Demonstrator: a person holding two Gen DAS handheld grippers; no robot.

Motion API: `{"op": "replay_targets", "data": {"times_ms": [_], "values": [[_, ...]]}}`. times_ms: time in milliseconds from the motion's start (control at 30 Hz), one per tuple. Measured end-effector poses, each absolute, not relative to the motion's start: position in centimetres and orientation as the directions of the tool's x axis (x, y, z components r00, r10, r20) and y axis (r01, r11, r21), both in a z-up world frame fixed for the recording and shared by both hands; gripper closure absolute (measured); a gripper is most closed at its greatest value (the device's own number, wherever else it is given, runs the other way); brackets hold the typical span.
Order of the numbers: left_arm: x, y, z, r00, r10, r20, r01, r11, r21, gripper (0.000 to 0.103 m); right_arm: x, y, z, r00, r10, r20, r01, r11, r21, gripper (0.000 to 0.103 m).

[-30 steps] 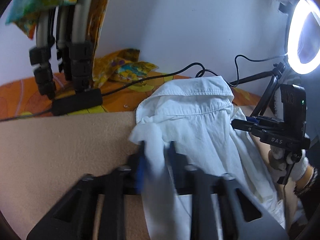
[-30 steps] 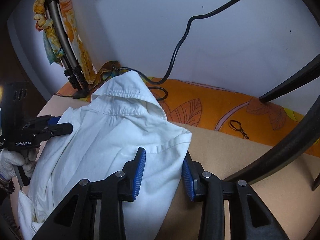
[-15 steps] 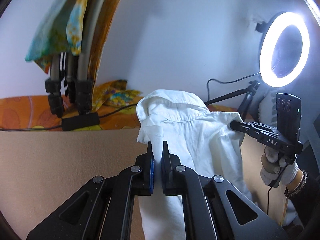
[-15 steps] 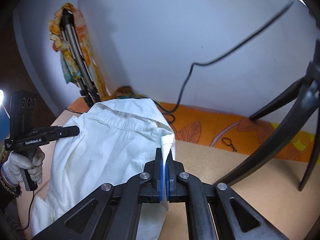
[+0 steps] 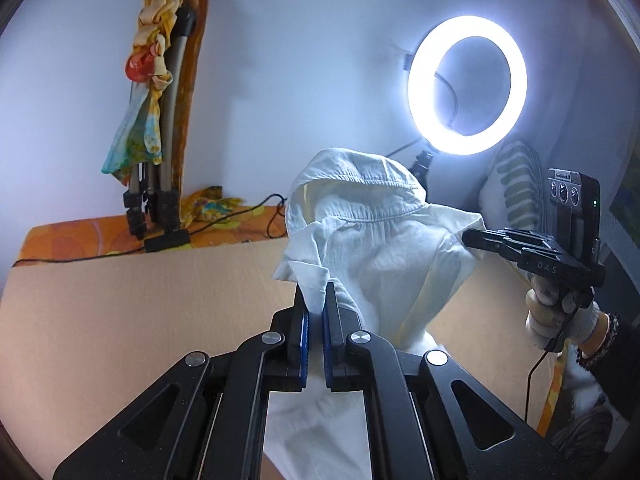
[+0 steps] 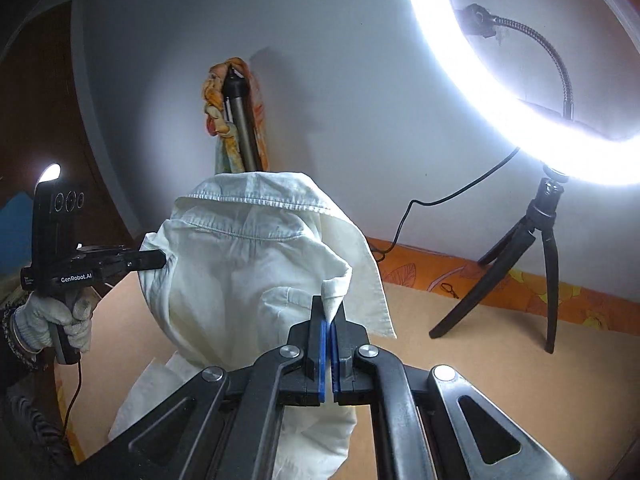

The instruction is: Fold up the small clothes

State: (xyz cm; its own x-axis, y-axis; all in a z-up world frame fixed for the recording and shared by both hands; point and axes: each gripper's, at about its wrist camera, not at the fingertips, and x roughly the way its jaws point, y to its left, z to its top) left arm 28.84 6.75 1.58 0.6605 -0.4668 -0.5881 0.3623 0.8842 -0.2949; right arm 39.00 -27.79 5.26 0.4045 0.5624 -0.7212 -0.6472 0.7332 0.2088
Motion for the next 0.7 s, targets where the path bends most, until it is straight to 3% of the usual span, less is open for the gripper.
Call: {"op": "replay_targets", "data": {"times_ms": [367,600,700], "values": [[19.7,5.5,-0.2,0.642,-0.445,-0.624,0.367,0.893,-0.259,0.099,27.6,-29.6,4.9,0.392,0.542,-0.743,-0.657,0.73,0.186,0.103],[15.6,4.8,-3.3,0.577,-0.384,-0.721,0.382,0.907,-0.178,0.097,22.3,-30.8,1.8,0.393,0.47,-0.79,-0.664,0.74,0.109,0.103],[13.8,5.3,-3.9,0.55,-0.346,-0.76,0.394,0.91,-0.129,0.096,20.6,-31.5,0.8,0.371,0.42,-0.828,-0.687,0.724,0.06,0.097]]}}
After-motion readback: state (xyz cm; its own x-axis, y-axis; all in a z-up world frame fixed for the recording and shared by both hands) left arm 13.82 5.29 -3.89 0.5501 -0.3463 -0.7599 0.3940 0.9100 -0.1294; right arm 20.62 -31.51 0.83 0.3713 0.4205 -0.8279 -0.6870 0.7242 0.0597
